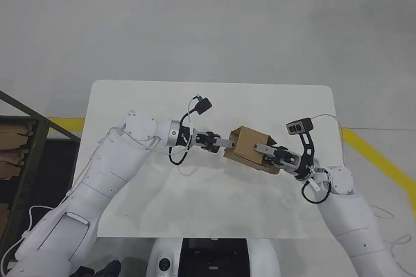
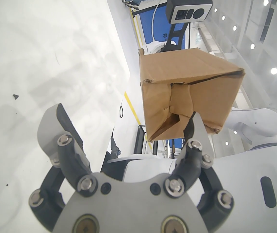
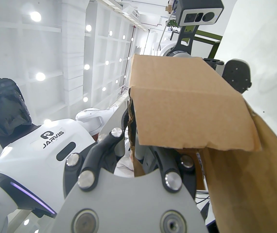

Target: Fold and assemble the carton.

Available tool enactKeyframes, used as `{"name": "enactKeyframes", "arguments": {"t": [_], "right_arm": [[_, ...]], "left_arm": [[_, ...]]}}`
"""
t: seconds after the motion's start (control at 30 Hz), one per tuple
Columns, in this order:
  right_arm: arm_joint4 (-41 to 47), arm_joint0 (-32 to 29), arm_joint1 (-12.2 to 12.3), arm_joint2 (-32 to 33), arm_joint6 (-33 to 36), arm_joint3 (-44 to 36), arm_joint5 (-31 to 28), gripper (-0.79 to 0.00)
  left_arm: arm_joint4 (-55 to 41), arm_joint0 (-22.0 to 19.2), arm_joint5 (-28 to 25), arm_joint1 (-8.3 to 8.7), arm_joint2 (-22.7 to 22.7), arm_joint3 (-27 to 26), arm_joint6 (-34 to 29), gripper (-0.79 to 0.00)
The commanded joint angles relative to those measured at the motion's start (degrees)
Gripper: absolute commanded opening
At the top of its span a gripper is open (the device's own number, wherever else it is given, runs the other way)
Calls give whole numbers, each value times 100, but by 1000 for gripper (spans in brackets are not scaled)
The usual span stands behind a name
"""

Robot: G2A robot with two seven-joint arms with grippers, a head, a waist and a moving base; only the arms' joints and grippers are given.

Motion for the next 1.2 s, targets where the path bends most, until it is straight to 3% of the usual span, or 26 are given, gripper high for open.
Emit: {"name": "enactKeyframes", "arguments": {"t": [0.0,0.57,1.0,1.17], "right_arm": [[-16,-6,1,4,1,-15,0,-785],[-119,-101,5,30,-14,-184,-19,-785],[-296,-2,8,73,-145,-34,35,-785],[-675,78,15,59,-276,52,50,-785]], "left_arm": [[16,-9,11,-4,17,-15,16,0],[109,-215,27,-96,294,112,92,0],[70,118,-68,95,-309,76,204,0],[362,275,-523,169,-509,-159,411,0]]}}
